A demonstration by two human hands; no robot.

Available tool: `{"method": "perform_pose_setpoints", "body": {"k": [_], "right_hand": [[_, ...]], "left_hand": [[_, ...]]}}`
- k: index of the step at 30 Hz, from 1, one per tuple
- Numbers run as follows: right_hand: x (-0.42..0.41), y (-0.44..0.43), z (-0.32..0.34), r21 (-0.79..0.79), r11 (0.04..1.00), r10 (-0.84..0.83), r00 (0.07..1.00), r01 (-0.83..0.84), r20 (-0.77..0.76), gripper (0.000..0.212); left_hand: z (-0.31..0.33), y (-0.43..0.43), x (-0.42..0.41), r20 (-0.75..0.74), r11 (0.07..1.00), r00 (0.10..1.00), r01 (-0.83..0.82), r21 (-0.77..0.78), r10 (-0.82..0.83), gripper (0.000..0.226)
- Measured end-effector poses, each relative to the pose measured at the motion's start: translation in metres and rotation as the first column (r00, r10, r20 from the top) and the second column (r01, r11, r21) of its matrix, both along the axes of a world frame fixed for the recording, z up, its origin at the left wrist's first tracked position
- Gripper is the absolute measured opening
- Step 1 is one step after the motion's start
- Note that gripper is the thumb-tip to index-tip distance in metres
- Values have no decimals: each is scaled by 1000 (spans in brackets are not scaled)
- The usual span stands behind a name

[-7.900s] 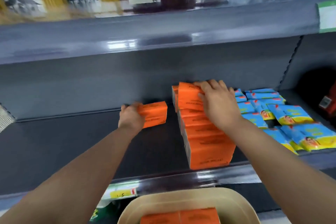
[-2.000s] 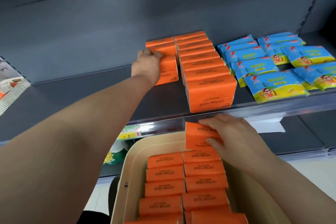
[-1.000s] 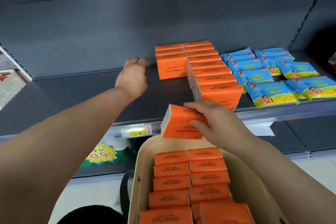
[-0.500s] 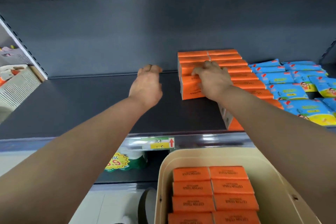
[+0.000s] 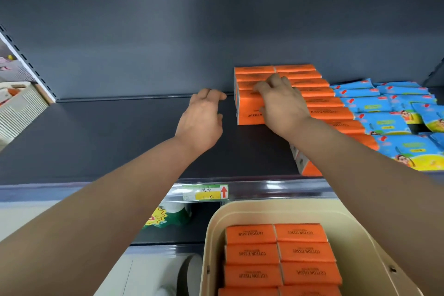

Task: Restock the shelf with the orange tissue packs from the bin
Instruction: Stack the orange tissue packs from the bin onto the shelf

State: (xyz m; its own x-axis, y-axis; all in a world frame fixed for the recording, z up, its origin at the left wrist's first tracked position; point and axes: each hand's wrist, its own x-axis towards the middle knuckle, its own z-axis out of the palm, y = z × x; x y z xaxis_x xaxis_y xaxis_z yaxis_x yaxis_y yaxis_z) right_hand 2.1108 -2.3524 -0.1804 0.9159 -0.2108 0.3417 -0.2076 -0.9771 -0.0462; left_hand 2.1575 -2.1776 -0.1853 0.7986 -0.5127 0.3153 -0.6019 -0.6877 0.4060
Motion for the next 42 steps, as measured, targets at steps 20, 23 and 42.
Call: {"method": "perform_pose_setpoints", "body": {"k": [20, 23, 42], "right_hand": [[-282, 32, -62, 169, 978, 187, 874, -122, -448, 40], [-303, 30, -76, 220, 972, 201, 778, -83, -595, 55], [-340, 21, -67, 394, 919, 200, 869, -6, -453, 51]], "left_hand": [[-30, 40, -192, -389, 866, 881, 399, 302, -270, 38], [-43, 39, -214, -420, 848, 873, 405, 341, -248, 37], [-43, 34, -241, -612, 708, 775, 520, 477, -157, 38]]}}
